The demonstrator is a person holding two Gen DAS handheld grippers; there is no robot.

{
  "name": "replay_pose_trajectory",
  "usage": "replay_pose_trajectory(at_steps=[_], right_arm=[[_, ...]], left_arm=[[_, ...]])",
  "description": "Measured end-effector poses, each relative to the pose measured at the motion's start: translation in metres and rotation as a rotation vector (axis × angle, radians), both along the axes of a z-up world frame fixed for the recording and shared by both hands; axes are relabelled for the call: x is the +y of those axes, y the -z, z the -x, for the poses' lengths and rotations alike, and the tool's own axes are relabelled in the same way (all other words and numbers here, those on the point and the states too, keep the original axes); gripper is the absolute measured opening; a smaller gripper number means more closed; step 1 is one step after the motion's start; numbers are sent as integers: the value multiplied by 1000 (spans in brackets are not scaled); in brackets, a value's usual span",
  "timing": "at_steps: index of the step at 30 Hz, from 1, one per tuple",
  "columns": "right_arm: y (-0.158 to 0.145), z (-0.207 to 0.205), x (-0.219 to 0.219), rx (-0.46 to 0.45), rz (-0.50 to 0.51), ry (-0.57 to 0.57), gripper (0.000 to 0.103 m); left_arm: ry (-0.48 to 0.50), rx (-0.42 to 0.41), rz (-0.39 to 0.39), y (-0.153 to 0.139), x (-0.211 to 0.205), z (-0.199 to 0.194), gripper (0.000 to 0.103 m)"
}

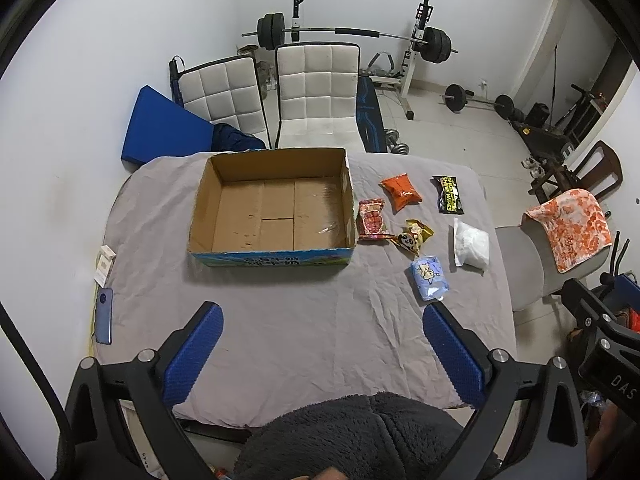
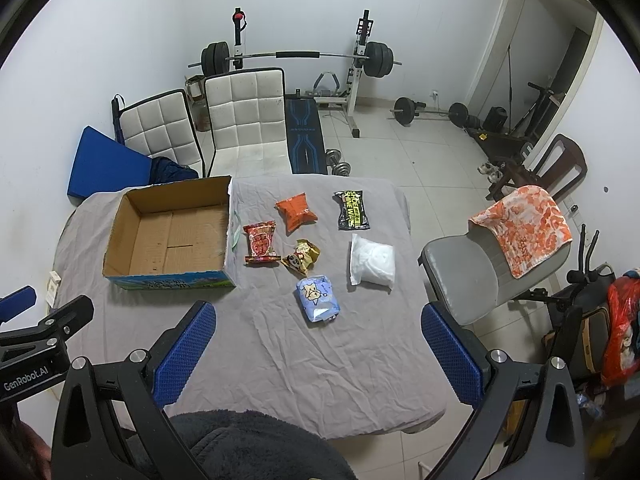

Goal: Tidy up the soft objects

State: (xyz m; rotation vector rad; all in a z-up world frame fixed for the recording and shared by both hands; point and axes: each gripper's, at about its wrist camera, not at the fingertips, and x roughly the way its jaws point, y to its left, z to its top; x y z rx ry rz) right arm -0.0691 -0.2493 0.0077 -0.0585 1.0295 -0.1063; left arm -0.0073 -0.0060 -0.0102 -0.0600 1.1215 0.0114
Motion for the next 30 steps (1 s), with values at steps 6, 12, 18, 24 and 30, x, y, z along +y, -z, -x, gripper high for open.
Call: replay_pose_trajectory(at_steps=[6, 12, 18, 24, 30], right_arm=[[-1, 1, 0, -3, 0, 2, 103], [0, 2, 0, -2, -1, 1, 103], [1, 0, 2, -5, -3, -2, 103], [-1, 3, 6, -11, -4, -2, 103], [0, 2, 6, -11, -8, -1, 103]], left_arm=[[-24, -10, -21, -2, 2, 0, 103], [-32, -16, -34, -2, 3, 3, 103], [-34, -18, -39, -2, 1, 4, 103], [-38, -22, -40, -4, 2, 5, 103], [-36, -19, -39, -5, 2, 5, 103]])
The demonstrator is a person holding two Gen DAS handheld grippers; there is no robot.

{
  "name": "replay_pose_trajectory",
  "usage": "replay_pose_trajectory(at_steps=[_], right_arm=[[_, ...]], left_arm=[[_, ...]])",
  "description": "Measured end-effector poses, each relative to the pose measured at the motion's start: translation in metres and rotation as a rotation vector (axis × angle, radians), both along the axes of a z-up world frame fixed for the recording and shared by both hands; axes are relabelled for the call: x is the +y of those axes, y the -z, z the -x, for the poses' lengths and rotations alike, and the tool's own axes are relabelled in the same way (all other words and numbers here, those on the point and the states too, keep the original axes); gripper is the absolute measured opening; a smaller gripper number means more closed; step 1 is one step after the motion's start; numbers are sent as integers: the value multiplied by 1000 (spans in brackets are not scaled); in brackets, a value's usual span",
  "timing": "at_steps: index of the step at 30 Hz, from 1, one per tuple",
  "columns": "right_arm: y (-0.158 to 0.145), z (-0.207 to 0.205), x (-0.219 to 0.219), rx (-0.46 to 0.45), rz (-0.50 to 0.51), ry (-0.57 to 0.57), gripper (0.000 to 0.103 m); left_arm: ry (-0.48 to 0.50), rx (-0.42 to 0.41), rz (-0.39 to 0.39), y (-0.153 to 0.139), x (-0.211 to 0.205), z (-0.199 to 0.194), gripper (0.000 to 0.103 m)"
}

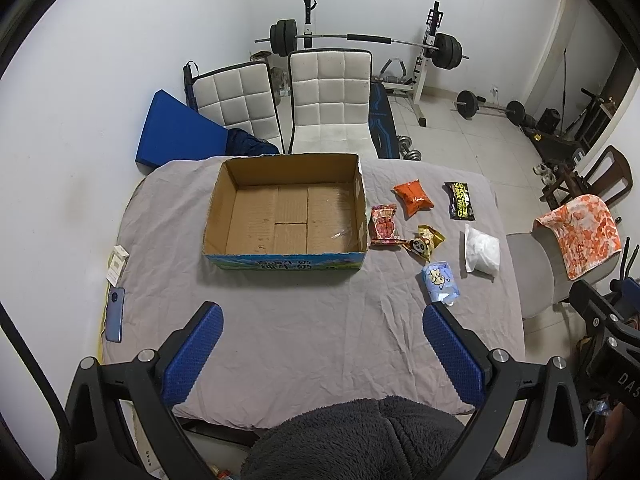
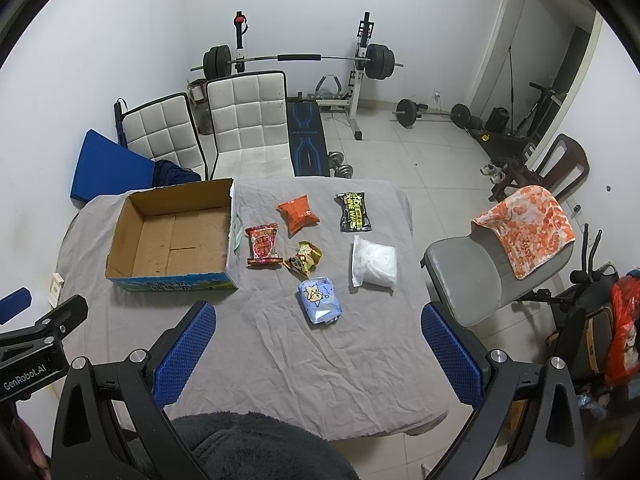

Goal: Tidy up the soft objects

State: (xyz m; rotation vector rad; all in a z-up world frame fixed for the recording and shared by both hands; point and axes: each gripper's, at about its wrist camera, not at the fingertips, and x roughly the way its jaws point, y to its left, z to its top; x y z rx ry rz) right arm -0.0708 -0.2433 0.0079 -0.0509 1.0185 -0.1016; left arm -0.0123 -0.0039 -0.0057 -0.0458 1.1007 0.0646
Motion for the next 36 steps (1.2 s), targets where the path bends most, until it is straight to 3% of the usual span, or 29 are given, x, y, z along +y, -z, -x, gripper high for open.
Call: replay_pose_trajectory(at_steps=[12, 19, 22, 26, 30, 36], right_arm=[[7, -4, -10, 12, -25, 15, 103], [43, -45, -71, 57, -48, 127, 103], [71, -70, -104, 101, -38, 160, 103], [121, -109, -149, 166, -32, 186, 103], [185, -154, -192, 248, -63, 192, 103], [287, -215, -237, 400, -151, 184, 103]], left_arm=[[69, 18, 29, 8, -15, -12, 103], [146, 30, 40, 44, -48, -53, 103], [165, 70, 16, 74, -73, -83, 103], [163, 138, 56, 118, -100, -116, 102], [151, 284, 150, 181, -136, -149, 102], [122, 494, 194, 285, -184, -187, 99]])
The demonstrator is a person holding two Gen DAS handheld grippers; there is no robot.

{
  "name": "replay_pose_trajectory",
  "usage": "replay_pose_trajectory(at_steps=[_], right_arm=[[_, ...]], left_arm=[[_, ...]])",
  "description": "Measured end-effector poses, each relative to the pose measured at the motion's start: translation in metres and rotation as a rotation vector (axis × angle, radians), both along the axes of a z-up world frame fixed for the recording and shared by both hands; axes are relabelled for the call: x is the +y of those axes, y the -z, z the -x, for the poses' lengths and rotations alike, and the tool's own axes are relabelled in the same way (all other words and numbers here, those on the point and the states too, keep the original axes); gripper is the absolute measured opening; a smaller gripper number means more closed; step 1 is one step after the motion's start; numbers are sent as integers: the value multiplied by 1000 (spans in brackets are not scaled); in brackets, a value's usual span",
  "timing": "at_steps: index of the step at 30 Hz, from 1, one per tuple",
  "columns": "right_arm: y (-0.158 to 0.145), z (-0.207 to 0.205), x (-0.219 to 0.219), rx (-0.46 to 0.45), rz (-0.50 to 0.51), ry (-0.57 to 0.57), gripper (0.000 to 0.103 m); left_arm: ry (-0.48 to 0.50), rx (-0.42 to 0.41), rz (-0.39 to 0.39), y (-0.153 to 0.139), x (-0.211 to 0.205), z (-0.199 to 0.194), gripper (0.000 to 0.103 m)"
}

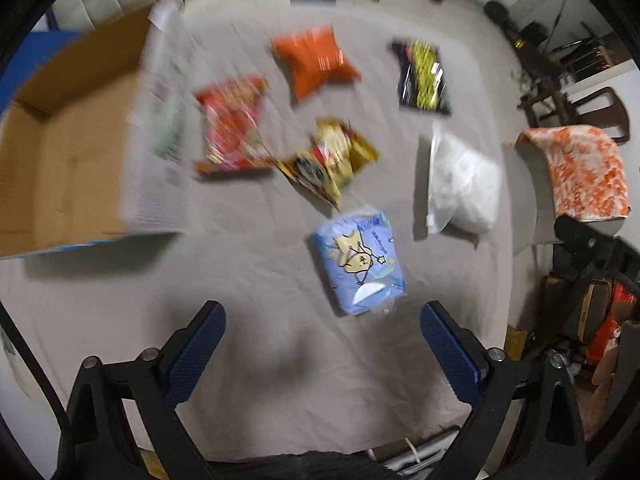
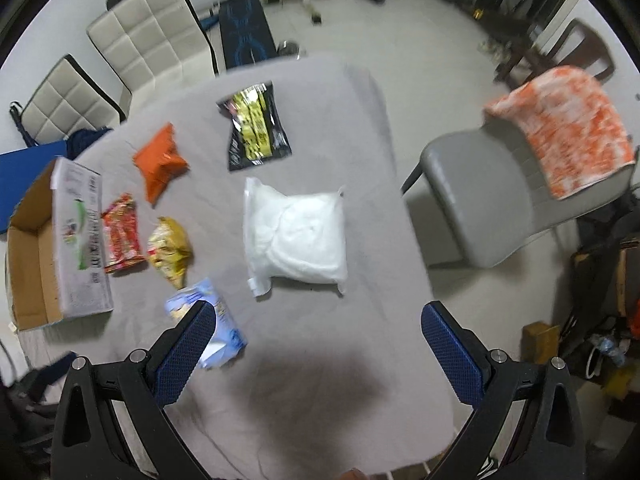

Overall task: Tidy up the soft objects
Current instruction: 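Grasp the blue cartoon pack with the left tool while the right tool grasps the white tissue pack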

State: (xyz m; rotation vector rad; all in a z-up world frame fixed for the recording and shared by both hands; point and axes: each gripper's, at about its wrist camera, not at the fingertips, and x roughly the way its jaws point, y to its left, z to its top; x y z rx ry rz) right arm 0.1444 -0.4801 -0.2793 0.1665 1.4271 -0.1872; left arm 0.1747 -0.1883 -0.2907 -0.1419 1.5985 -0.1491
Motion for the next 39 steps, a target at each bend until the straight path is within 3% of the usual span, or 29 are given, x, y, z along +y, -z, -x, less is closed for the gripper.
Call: replay_pose_trajectory(at_steps=[5, 10, 11, 15, 16, 26, 32, 39], right_arm=[[59, -22, -9, 88, -13, -9, 103], [99, -39, -12, 156, -44, -6, 103], [106, -43, -12, 167, -53, -4, 103], [126, -55, -13, 189, -91, 28, 103], [131, -59, -13, 194, -99, 35, 103], [176, -76, -3, 297, -169, 76, 103], [188, -72, -7, 306, -194, 90, 100], [176, -63, 8, 258, -94, -29, 91]], left_arm=[[-56, 176, 69, 71, -29, -18, 98], [-65, 255, 48, 112, -50, -21, 98], [-53, 256, 26, 118, -56, -21, 97], [-27, 246, -16, 131, -63, -20, 65], [-26, 244, -21, 137, -63, -20, 63], [-13, 183, -81, 144, -41, -15, 54], [18, 139, -122, 140, -43, -21, 51], [47, 99, -134, 143, -56, -33, 50]])
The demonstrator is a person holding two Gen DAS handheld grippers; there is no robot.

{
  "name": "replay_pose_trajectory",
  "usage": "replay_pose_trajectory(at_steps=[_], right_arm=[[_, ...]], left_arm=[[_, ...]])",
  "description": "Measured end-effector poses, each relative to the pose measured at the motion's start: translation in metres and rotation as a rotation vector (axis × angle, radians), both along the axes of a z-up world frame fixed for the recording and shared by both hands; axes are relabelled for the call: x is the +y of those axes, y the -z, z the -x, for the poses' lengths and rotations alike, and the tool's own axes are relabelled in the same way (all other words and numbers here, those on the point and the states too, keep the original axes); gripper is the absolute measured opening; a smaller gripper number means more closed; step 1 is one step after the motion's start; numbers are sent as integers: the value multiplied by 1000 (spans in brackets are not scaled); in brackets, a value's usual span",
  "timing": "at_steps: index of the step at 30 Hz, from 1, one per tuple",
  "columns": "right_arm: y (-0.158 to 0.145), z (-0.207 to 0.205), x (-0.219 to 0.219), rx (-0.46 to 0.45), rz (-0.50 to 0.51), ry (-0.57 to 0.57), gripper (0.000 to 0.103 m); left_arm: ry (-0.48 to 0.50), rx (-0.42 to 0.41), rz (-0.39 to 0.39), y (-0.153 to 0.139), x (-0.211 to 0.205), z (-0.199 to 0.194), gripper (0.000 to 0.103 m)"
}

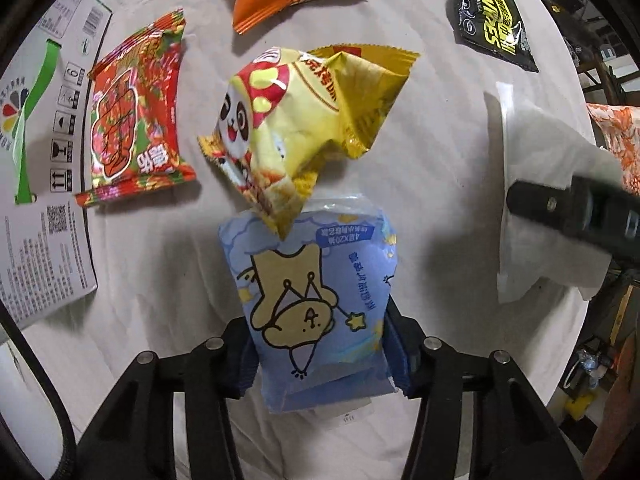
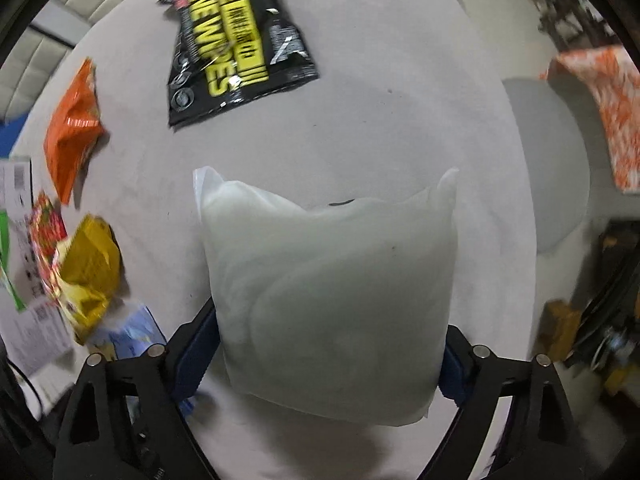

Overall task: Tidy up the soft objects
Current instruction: 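Grasp the blue cartoon pack with the left tool while the right tool grasps the white tissue pack, then carry both packs into the box and open both tools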

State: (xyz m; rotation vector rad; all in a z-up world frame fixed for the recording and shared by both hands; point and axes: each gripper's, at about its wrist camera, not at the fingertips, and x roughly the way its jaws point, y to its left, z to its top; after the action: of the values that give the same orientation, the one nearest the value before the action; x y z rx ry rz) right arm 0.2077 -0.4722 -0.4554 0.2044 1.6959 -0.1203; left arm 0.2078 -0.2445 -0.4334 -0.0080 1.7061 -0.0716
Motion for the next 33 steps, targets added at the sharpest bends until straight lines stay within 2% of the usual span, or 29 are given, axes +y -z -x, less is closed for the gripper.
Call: replay_pose_trajectory(at_steps=[4, 5, 9, 16, 21, 25, 27, 33], right_arm=[[-6, 7, 2, -18, 6, -4, 84], [-9, 10, 3, -24, 6, -7, 82], [-21, 18, 23, -44, 21, -38, 77], [-42, 72, 30, -67, -3, -47, 74], [-60, 105, 28, -82, -24, -43, 74], [-72, 132, 27, -100, -48, -36, 74], [-78, 136, 27, -105, -54, -37, 74], [-104, 159, 29, -131, -102, -30, 74]], left_arm=[[20, -25, -8, -6, -5, -6, 47], [27, -30, -12, -12, -18, -16, 46], [49, -61, -19, -20, -24, -20, 41], [63, -103, -11, -44, -19, -7, 39], [75, -131, -7, -76, -21, 4, 38], [81, -154, 10, -92, -4, 21, 38], [82, -163, 26, -114, -6, 31, 38], [87, -222, 49, -155, 16, 46, 38]])
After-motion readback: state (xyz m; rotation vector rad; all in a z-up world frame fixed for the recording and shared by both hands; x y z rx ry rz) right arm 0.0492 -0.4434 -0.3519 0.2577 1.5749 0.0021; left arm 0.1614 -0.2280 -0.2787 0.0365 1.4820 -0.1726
